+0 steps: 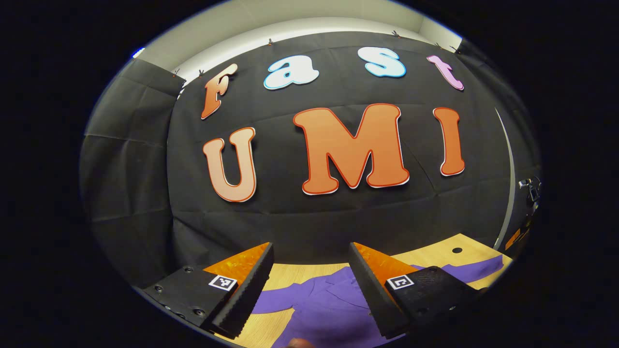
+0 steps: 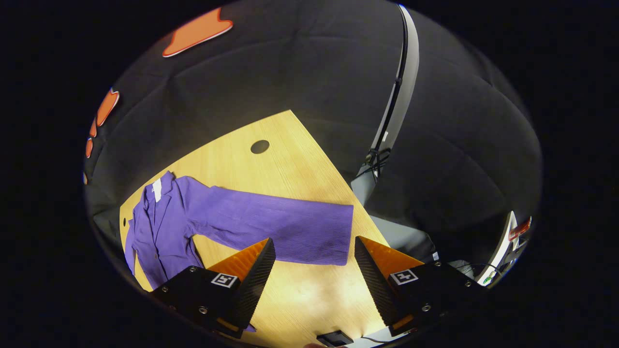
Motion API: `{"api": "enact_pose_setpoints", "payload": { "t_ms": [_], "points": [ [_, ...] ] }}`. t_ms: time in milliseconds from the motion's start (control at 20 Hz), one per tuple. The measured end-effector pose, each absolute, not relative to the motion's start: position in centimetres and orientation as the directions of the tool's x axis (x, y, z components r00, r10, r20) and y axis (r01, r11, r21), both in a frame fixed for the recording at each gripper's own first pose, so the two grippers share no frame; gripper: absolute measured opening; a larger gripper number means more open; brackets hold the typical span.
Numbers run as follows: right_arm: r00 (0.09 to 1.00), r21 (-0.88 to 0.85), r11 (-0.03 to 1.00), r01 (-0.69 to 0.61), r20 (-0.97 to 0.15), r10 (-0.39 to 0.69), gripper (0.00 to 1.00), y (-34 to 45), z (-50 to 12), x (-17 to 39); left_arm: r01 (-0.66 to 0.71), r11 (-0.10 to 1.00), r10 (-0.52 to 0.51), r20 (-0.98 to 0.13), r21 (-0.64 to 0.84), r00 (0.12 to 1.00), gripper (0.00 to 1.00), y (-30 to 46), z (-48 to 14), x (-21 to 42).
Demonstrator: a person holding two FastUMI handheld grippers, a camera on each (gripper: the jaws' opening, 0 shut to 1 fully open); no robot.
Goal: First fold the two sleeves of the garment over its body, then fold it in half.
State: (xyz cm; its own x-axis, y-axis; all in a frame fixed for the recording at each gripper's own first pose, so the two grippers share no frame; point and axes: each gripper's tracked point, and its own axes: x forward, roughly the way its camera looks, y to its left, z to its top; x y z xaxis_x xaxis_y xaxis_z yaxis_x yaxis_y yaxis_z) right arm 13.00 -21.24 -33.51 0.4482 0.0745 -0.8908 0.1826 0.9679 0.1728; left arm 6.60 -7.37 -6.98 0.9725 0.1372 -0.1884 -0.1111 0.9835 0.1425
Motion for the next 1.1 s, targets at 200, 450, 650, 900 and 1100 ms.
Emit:
{"api": "enact_pose_setpoints", "payload": {
  "t_ms": [200, 450, 650, 900, 1100],
  "points": [
    [0.313, 0.186, 0.96, 0.207, -0.943, 0.115, 1.0, -21.5, -37.4, 13.1, -0.108, 0.98, 0.143, -0.213, 0.168, 0.966, 0.96, -7.9, -7.8, 7.0],
    [0.22, 0.208, 0.949, 0.236, -0.963, 0.157, 0.98, -21.7, -40.9, 14.1, -0.109, 0.974, 0.159, -0.255, 0.199, 0.954, 0.96, -8.2, -9.2, 7.2],
    [0.172, 0.182, 0.955, 0.233, -0.975, 0.143, 0.96, -22.3, -43.1, 15.0, -0.102, 0.969, 0.164, -0.279, 0.224, 0.946, 0.97, -9.0, -9.7, 7.6],
    [0.106, 0.16, 0.96, 0.23, -0.985, 0.138, 0.94, -21.7, -45.5, 15.0, -0.089, 0.963, 0.163, -0.286, 0.254, 0.944, 0.92, -10.1, -9.9, 8.1],
    [0.081, 0.122, 0.96, 0.253, -0.991, 0.105, 0.81, -22.4, -45.8, 15.2, -0.088, 0.957, 0.171, -0.296, 0.275, 0.94, 0.96, -10.2, -9.9, 8.0]
  ]
}}
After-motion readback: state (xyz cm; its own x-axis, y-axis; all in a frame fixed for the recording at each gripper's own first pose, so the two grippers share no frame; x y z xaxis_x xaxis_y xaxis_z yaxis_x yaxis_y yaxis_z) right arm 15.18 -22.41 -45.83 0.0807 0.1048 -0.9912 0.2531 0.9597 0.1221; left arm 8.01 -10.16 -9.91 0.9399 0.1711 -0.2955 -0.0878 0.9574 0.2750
